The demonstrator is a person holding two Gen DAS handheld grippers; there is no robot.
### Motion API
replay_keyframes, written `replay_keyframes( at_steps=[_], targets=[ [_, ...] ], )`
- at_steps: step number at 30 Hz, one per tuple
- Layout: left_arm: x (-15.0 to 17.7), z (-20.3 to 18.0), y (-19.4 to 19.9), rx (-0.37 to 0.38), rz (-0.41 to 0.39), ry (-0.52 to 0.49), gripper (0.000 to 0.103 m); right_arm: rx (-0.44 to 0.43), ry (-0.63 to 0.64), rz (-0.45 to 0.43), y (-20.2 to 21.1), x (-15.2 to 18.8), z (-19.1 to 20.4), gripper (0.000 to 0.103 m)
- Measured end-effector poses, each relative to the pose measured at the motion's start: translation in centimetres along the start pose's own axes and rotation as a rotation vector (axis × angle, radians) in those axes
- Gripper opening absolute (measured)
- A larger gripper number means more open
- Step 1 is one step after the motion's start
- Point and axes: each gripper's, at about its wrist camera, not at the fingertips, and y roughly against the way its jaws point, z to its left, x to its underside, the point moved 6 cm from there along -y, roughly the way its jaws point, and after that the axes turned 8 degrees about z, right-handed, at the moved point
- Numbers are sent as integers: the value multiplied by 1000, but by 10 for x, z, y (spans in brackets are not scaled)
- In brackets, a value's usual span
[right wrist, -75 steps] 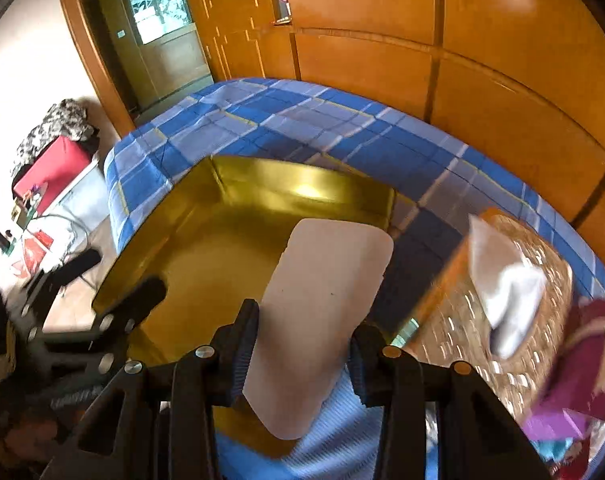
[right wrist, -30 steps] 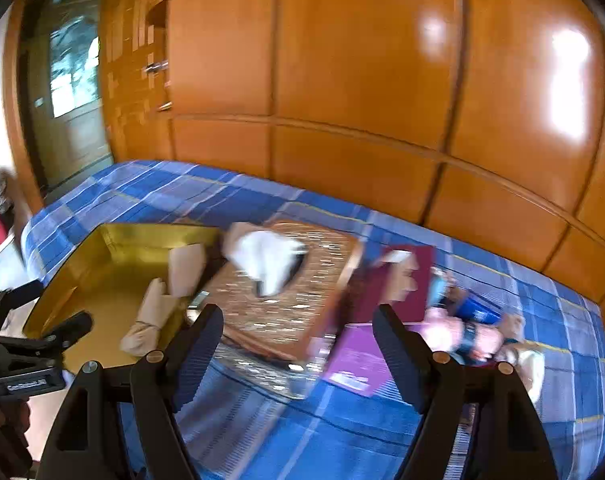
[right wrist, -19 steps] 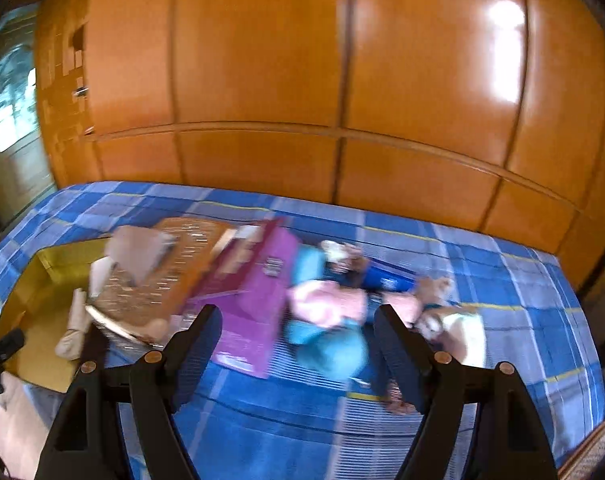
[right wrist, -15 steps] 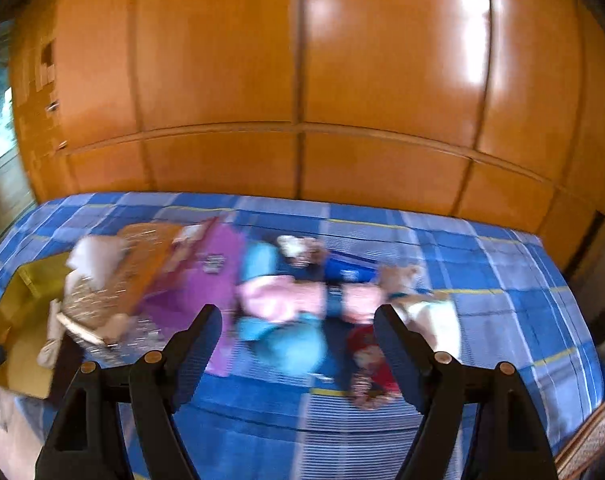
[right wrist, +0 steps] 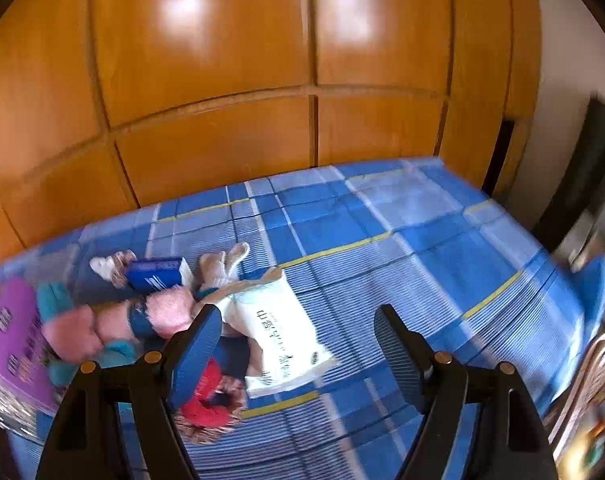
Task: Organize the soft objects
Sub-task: 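Move the left tool to the blue plush toy while the right tool reaches the red plush toy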
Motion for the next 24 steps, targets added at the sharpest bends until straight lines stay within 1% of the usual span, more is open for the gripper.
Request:
replay_keyframes(
  at_steps=[2,4,7,9,11,14,16,19,23,24],
  targets=[
    [-7,-21,-12,43,28,-40,99,-11,-27,4,0,0,-5,80],
    [-15,-38,-22,72,46,-70,97,-44,-59,20,-2,2,-10,80],
    [-28,-66,-39,108,66,-120,91,-63,-86,28,0,3,-14,80],
    [-35,-84,-53,125,78,-159,80,-77,-104,29,-1,3,-15,80],
    [-43,-102,-72,120,96,-182,74,-94,-118,33,-2,2,-16,80],
    [-53,-121,-97,75,110,-219,64,-118,-130,35,-2,2,-17,80],
    [-60,-134,-111,34,97,-248,63,-132,-135,39,-3,2,-17,80],
    [-73,-147,-132,-86,51,-303,64,-157,-149,47,-3,2,-18,80],
    [-84,-150,-163,-208,53,-320,64,-187,-174,61,-5,3,-21,80],
    [-86,-148,-171,-222,62,-315,64,-192,-179,64,-6,3,-21,80]
  ],
)
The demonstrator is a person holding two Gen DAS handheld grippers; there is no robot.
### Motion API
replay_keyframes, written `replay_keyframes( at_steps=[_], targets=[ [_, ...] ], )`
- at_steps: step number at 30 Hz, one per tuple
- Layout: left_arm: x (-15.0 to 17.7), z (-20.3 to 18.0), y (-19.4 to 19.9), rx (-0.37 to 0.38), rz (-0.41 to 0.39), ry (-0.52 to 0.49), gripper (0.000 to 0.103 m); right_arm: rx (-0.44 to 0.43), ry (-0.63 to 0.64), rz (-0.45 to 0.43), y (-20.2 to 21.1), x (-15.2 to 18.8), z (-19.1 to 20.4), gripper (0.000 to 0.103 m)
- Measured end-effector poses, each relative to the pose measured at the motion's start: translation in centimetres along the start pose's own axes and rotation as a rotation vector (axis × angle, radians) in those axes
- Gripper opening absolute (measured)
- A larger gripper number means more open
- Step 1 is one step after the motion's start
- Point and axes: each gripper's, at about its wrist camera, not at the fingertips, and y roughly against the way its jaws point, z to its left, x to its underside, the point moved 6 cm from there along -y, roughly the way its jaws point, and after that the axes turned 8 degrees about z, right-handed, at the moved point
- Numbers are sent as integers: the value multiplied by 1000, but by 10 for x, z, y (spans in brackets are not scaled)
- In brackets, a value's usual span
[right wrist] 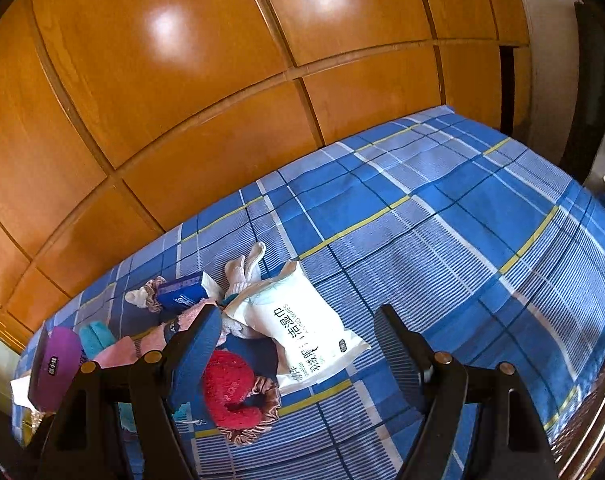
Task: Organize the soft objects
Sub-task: 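Move the left tool to the blue plush toy while the right tool reaches the red plush toy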
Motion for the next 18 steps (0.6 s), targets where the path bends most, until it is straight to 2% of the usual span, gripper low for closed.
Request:
replay_keyframes(
  at_steps=[1,2,3,5,7,10,13,14,16,18],
  targets=[
    [-1,1,-6,-4,7,2,63,-4,-5,3,0,0,-1,80],
    [-3,1,-12,-2,14,3,55,-10,-12,6,-1,0,-2,80],
    [-3,2,-18,11,27,6,33,-13,-15,7,-1,0,-2,80],
    [-3,1,-22,23,23,-1,28,-18,-19,9,-2,0,-3,80],
    [-1,2,-19,75,11,9,21,-16,-22,8,-2,0,-4,80],
    [2,3,1,176,-27,36,0,-10,-38,-3,0,-2,-8,80],
    [12,-6,35,308,-99,12,0,-13,-53,1,-1,-2,-11,80],
    [16,-9,42,320,-104,-2,0,-13,-57,6,-1,-1,-12,80],
    [27,-13,57,399,-109,-7,0,-11,-57,7,-2,-1,-12,80],
    [41,-15,68,431,-95,-5,0,-9,-59,7,-1,-1,-13,80]
  ],
)
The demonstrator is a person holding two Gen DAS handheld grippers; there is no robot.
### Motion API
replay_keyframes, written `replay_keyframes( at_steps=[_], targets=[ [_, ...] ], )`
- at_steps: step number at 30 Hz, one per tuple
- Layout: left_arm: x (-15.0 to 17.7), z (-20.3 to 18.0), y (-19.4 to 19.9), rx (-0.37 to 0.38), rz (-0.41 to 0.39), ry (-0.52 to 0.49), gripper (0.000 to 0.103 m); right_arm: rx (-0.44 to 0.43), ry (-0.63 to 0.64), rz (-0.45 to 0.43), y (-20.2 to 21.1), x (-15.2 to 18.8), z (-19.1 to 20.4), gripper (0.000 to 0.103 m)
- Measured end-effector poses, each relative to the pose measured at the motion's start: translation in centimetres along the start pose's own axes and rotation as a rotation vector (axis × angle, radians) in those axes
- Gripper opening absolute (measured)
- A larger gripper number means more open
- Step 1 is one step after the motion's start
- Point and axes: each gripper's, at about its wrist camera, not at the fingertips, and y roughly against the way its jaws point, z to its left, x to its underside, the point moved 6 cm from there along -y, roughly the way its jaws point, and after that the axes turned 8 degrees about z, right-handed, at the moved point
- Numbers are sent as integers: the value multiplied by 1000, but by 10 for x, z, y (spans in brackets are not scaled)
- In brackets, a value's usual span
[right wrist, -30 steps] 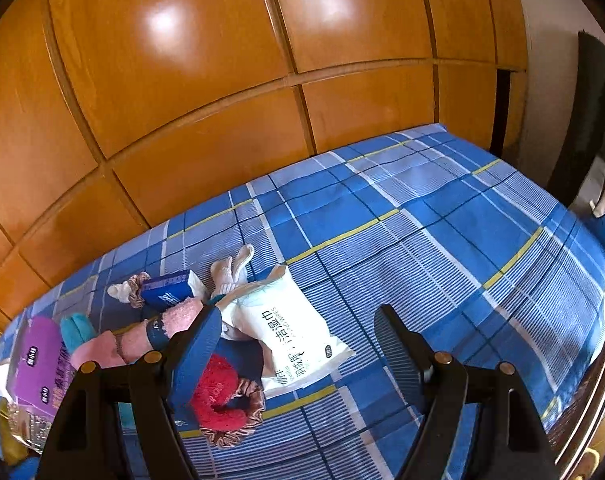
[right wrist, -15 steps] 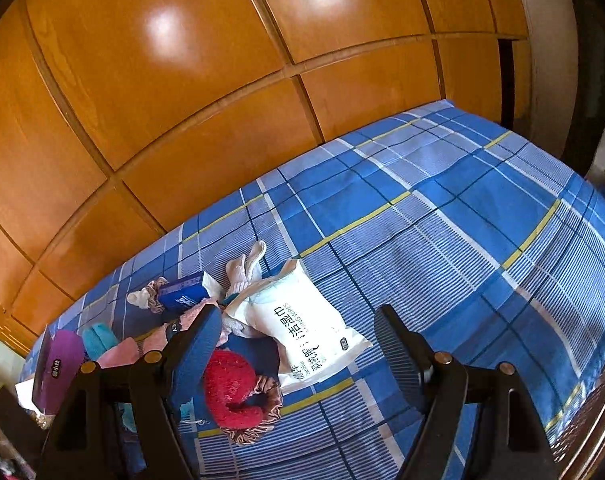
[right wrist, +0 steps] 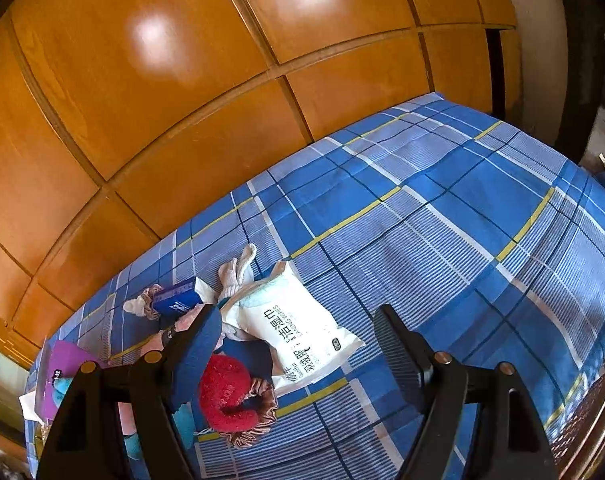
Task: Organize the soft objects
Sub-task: 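Move the left tool to the blue plush toy while the right tool reaches the red plush toy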
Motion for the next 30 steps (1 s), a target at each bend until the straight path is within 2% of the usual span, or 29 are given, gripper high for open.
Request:
replay_keyframes(
  at_steps=[2,5,7,8,9,11,14,17,21,24,25,26,27,30],
  targets=[
    [11,-1,5,21,19,16,0,-2,-4,9,-1,1,-1,80],
    [24,11,3,10,58,78,3,-4,-8,18,-3,1,-1,80],
    [24,24,-1,-37,71,141,24,-7,-7,22,-3,2,-1,80],
    [22,30,-4,-61,75,184,44,-8,-6,25,-4,2,0,80],
    [19,36,-5,-76,62,226,56,-10,-7,28,-4,2,0,80],
    [10,42,-9,-105,35,255,60,-16,-7,34,-5,3,0,80],
    [-3,46,-25,-202,28,251,79,-27,-10,40,-6,3,0,80],
    [-13,57,-45,-247,51,287,79,-39,-13,44,-6,3,0,80],
    [-27,73,-72,-329,60,300,87,-54,-20,56,-8,4,0,80],
    [-29,86,-90,-333,94,337,85,-60,-15,58,-9,4,2,80],
    [-29,88,-95,-320,108,342,82,-64,-11,61,-9,4,3,80],
    [-29,90,-100,-317,117,343,68,-71,-2,65,-10,5,5,80],
    [-28,93,-101,-325,124,345,60,-77,8,67,-10,6,7,80],
    [-25,93,-96,-285,111,331,51,-97,57,76,-11,9,19,66]
  ],
)
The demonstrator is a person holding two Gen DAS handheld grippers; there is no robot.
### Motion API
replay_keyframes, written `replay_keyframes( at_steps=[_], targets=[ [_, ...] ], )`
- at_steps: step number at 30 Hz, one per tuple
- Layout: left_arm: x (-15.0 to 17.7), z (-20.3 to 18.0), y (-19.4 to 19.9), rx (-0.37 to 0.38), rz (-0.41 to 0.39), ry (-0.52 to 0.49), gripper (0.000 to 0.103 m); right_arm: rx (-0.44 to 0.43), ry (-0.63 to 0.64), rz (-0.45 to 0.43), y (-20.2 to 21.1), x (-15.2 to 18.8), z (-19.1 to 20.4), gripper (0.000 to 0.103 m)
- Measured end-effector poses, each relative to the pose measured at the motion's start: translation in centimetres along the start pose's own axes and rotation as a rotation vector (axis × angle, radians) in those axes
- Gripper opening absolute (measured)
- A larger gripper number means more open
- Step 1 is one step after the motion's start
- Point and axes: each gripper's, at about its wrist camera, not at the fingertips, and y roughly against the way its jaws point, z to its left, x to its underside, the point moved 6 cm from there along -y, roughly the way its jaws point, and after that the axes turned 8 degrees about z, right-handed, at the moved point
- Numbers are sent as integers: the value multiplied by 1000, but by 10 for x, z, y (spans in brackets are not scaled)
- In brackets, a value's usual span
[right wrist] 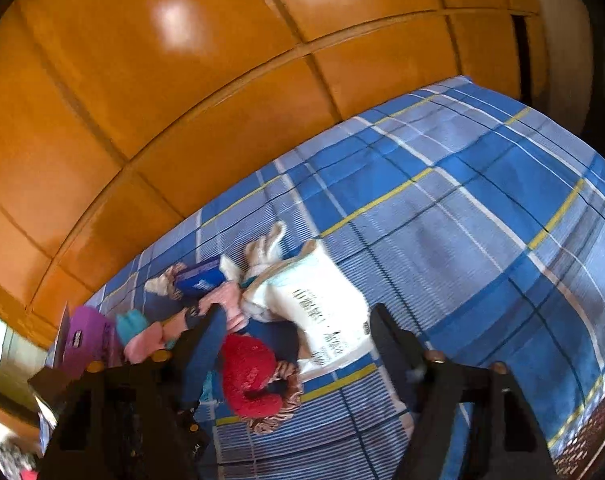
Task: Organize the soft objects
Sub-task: 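Move the left tool to the blue plush toy while the right tool reaches the red plush toy, then grasp the blue-and-pink plush toy with the left tool while the right tool grasps the red plush toy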
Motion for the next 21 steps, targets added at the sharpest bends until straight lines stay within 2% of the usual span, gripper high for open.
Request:
replay_keyframes(
  at_steps=[4,8,14,18,19,20,21],
  targets=[
    [8,4,14,61,-8,-28,48,-27,58,39,-7,6,13,43],
    [33,2,33,106,-20,-88,48,-70,139,148,-26,21,33,43],
    [71,9,55,171,-8,-122,48,-51,252,280,-52,44,55,43],
    [88,9,67,207,-6,-176,48,60,357,317,-72,52,67,43],
    [90,8,69,209,-11,-187,48,75,374,326,-76,53,68,40],
    [91,9,72,219,-12,-186,48,122,403,341,-83,56,68,31],
    [91,9,75,243,-13,-176,48,159,411,349,-86,56,64,17]
  ],
)
